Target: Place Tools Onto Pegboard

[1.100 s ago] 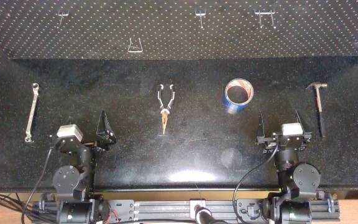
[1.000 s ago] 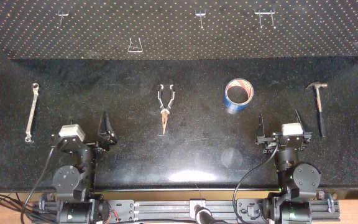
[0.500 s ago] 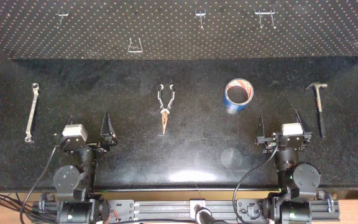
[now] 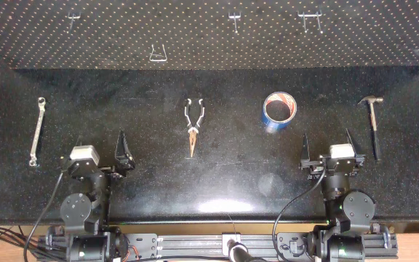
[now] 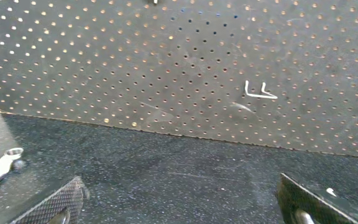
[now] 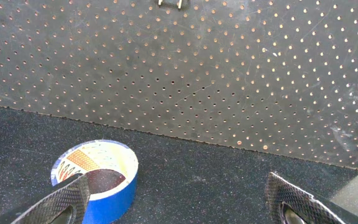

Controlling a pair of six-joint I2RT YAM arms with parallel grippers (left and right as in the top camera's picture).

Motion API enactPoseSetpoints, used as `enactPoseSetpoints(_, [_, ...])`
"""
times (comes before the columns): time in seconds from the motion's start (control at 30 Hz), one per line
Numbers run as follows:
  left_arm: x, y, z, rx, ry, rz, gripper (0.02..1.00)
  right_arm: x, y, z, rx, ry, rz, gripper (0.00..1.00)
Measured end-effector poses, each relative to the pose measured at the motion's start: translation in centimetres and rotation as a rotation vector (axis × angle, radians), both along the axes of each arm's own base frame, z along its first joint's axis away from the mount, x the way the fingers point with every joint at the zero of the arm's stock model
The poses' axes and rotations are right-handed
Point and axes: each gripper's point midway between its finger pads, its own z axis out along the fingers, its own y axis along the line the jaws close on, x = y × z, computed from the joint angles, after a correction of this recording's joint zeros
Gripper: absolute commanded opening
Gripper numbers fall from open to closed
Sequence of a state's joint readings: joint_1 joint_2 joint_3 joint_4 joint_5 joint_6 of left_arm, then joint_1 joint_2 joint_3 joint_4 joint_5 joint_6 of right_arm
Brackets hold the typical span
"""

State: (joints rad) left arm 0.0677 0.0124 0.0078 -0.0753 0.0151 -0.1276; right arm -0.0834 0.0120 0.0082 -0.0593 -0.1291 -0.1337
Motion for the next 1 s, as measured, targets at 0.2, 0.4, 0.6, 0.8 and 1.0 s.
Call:
enactPoseSetpoints(0.2, [-3.9, 0.7, 3.3, -0.152, 0.584, 0.074, 0.993, 0.0, 0.0, 0.2, -0.001, -0.005, -0.001, 0.928])
enactPoseSetpoints(0.4, [-6.5, 14.1, 7.6, -0.155, 1.154, 0.280, 0.993, 0.0, -0.1, 0.1, -0.001, -0.003, -0.005, 0.930])
enactPoseSetpoints(0.6, [-3.9, 20.4, 0.4, -0.019, 1.334, 0.048, 0.993, 0.0, -0.1, 0.1, -0.001, -0.003, -0.005, 0.928])
enactPoseSetpoints(0.8, [-1.9, 23.5, -6.7, 0.031, 1.466, -0.052, 0.941, 0.0, -0.1, 0.1, -0.001, -0.003, -0.005, 0.928])
enactPoseSetpoints(1.0, [1.2, 22.1, -11.7, 0.082, 1.545, -0.151, 0.985, 0.0, -0.1, 0.1, -0.001, -0.003, -0.005, 0.928])
